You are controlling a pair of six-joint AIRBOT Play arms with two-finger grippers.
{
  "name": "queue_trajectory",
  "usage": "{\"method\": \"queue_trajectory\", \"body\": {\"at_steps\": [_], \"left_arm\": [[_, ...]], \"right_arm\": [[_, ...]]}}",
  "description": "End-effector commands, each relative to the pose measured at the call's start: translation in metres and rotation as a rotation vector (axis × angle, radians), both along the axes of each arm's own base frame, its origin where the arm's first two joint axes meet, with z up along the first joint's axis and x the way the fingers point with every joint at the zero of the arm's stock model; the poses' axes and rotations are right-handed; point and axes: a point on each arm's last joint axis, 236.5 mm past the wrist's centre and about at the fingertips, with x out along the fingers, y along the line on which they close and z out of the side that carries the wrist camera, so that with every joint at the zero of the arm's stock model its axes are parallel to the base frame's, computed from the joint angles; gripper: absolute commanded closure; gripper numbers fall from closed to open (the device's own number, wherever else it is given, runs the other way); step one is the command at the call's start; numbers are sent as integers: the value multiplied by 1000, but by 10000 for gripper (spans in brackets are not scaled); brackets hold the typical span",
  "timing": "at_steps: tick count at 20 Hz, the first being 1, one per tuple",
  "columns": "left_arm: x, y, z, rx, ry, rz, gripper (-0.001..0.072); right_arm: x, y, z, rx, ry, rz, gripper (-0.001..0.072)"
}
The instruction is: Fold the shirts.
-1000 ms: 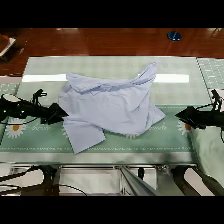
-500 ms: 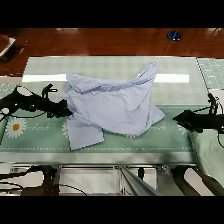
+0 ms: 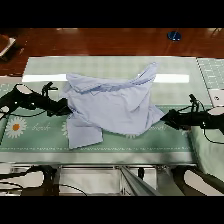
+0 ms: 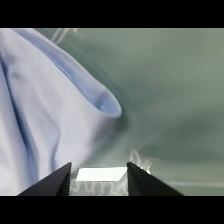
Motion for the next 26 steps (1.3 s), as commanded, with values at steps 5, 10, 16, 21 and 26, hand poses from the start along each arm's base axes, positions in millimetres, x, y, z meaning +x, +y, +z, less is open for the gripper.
{"method": "queue_trajectory", "body": {"at_steps": [5,10,16,21,26], "left_arm": [[4,-4,3,-23,-6,22,685],[43,-20,44,-137,-142,79,685],[129,4,323,-235,-918,166,686],[54,15,526,-118,-1399,95,686],[-54,36,584,340,-1617,129,686]], "right_arm": [[39,30,-20,24,36,19,360],[85,50,44,30,-113,203,696],[146,10,294,-279,-622,245,697],[69,-4,486,-499,-1066,154,697],[-32,-24,539,-665,-1201,47,697]]}}
